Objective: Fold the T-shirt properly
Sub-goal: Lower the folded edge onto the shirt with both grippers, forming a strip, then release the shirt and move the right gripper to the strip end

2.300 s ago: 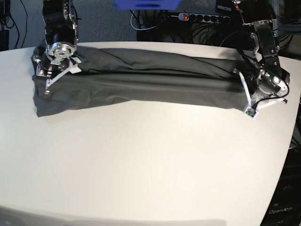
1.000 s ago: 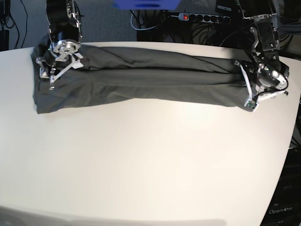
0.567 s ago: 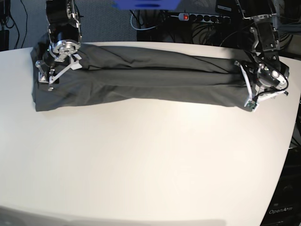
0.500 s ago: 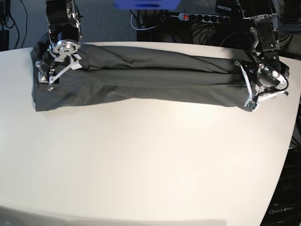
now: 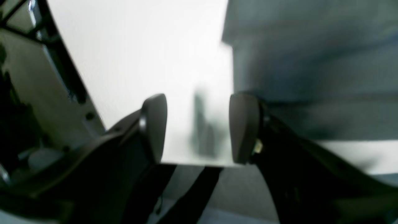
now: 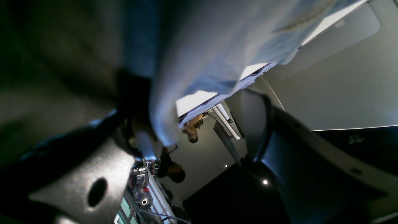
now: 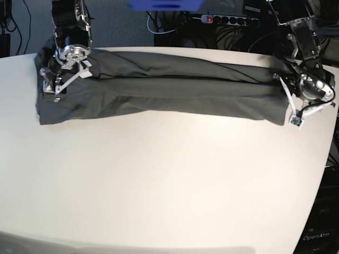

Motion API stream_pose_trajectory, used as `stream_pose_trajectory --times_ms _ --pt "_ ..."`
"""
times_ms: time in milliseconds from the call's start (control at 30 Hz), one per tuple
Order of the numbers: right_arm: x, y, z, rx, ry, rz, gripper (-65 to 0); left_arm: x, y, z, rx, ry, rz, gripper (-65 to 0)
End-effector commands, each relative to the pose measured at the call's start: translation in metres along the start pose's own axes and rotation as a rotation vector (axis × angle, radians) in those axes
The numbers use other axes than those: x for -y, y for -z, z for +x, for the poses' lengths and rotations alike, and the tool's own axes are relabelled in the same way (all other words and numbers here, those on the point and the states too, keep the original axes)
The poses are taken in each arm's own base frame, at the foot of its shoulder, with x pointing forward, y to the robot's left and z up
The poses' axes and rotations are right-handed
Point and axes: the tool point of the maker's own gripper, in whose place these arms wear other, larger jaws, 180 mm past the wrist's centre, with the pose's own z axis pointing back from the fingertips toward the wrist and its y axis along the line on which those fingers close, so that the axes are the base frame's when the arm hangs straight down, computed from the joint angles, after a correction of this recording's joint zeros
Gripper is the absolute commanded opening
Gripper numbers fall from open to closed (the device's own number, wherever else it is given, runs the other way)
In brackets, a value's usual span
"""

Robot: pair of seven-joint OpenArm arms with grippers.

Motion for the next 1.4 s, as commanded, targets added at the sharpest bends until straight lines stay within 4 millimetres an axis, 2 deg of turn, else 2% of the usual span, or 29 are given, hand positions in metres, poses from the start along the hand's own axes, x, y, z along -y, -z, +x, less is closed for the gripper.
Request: stream_pose_trajectory --times_ms 0,233,467,733,900,1200,1367 --pt "0.002 0.0 -0.002 0.006 0.006 0.0 -26.6 -0.014 -0.009 0.009 0.027 0.005 0.05 -33.6" --pt "0.016 0.001 -0.004 0.001 0.023 -0.026 -26.6 -0.017 -0.016 0.016 0.051 0.01 0.067 -33.6" --pt "0.056 -0.018 -0.009 0.048 0.094 -0.139 -26.4 -0.013 -0.014 0.016 0.052 0.005 0.056 -33.6" --pt "0.057 -0.019 -0.014 0.039 0.103 -0.144 -26.8 -0.014 -0.015 0.016 0.053 0.003 0.059 -33.6" --pt "0.074 -0.028 -0.022 0.03 0.144 -0.188 -27.0 -0.016 -0.016 0.016 0.053 0.005 0.064 -33.6" --pt "0.123 -0.034 -0.065 -0.169 0.269 -0.277 -27.1 -0.017 -0.016 0.017 0.058 0.006 0.066 -33.6" --pt "0.138 -0.036 -0.098 -0.305 0.355 -0.292 -27.1 -0.017 -0.016 0.018 0.059 0.007 0.067 -33.6"
